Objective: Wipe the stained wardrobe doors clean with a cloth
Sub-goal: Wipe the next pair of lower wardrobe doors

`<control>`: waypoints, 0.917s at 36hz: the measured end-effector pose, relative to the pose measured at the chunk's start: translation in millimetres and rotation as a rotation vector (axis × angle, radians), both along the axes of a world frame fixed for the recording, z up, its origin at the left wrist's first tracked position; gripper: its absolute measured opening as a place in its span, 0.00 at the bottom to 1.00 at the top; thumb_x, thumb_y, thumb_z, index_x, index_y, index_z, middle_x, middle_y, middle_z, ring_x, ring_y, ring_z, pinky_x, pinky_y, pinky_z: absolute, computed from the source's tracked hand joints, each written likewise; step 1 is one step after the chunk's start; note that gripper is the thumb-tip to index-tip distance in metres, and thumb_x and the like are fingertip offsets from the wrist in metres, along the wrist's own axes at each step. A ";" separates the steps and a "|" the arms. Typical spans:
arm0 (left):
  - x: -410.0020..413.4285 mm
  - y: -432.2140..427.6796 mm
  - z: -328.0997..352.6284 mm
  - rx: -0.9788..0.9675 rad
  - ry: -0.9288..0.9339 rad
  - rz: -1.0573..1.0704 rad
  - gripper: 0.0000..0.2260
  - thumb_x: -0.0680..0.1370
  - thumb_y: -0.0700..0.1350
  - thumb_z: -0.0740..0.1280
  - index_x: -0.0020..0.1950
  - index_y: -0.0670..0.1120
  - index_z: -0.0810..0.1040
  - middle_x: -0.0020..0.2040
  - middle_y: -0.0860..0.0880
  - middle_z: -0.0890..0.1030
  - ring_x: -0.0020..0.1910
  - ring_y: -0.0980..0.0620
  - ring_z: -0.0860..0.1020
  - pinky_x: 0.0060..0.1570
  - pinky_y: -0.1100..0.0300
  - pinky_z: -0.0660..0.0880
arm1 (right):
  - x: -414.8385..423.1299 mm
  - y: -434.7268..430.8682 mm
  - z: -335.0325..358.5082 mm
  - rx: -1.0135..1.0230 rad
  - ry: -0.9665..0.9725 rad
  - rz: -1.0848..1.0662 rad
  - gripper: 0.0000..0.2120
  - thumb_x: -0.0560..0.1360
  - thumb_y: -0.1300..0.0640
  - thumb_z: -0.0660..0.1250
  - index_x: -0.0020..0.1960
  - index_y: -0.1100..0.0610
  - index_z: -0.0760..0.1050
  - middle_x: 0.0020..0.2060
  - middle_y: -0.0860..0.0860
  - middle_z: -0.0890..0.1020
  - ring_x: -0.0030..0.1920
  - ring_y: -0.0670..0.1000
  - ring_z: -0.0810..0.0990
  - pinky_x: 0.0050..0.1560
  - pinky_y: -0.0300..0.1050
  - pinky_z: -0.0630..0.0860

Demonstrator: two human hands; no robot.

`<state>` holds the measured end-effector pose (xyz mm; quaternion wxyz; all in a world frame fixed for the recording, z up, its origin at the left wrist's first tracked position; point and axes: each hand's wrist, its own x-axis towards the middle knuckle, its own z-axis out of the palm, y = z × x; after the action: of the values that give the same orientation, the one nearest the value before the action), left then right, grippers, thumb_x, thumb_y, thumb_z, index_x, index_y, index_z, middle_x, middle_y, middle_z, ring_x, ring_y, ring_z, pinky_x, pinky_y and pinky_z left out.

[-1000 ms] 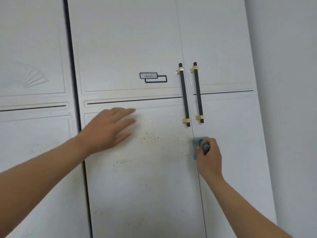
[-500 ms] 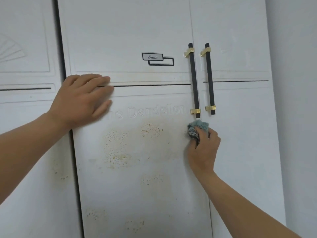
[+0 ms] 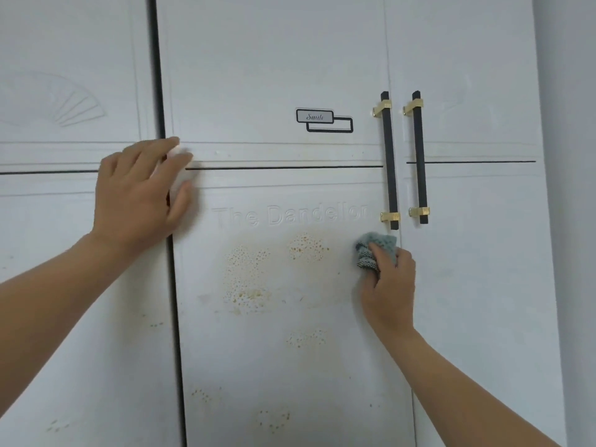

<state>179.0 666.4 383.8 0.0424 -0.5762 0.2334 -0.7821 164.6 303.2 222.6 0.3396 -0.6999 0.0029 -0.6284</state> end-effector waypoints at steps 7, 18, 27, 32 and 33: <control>-8.7 51.3 -58.6 -0.286 0.123 0.124 0.23 0.84 0.54 0.61 0.76 0.46 0.73 0.77 0.45 0.72 0.76 0.40 0.70 0.67 0.42 0.67 | -6.0 7.0 2.2 -0.014 0.070 -0.033 0.24 0.75 0.70 0.65 0.70 0.60 0.75 0.63 0.62 0.71 0.63 0.63 0.69 0.60 0.56 0.72; -6.1 37.8 -82.4 -0.368 0.353 0.122 0.26 0.81 0.55 0.57 0.78 0.47 0.71 0.81 0.44 0.67 0.81 0.42 0.62 0.77 0.41 0.55 | 2.2 30.2 14.7 -0.104 0.003 -0.022 0.25 0.73 0.71 0.66 0.68 0.60 0.76 0.60 0.61 0.74 0.60 0.62 0.72 0.59 0.53 0.73; -7.7 37.8 -86.7 -0.353 0.307 0.143 0.26 0.80 0.51 0.57 0.78 0.45 0.70 0.81 0.43 0.67 0.81 0.41 0.62 0.77 0.42 0.56 | 1.4 25.0 12.7 -0.054 -0.027 -0.041 0.26 0.71 0.71 0.66 0.68 0.60 0.76 0.62 0.62 0.72 0.61 0.64 0.70 0.59 0.54 0.72; -8.4 37.1 -86.6 -0.360 0.306 0.136 0.27 0.80 0.50 0.58 0.79 0.45 0.70 0.81 0.43 0.66 0.81 0.41 0.62 0.77 0.41 0.57 | -6.4 31.6 39.6 -0.049 -0.067 -0.017 0.27 0.71 0.62 0.57 0.69 0.59 0.75 0.64 0.60 0.71 0.63 0.62 0.70 0.65 0.53 0.70; -8.6 36.7 -86.5 -0.359 0.306 0.135 0.27 0.80 0.50 0.58 0.79 0.45 0.70 0.81 0.43 0.66 0.81 0.41 0.62 0.77 0.41 0.57 | -5.7 30.8 47.0 -0.055 -0.084 -0.015 0.27 0.71 0.62 0.57 0.70 0.59 0.75 0.64 0.61 0.71 0.63 0.61 0.70 0.65 0.54 0.71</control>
<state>170.4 703.1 297.3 -0.0442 -0.7005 0.0550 -0.7101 159.0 334.0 269.6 0.3154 -0.6819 -0.0234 -0.6595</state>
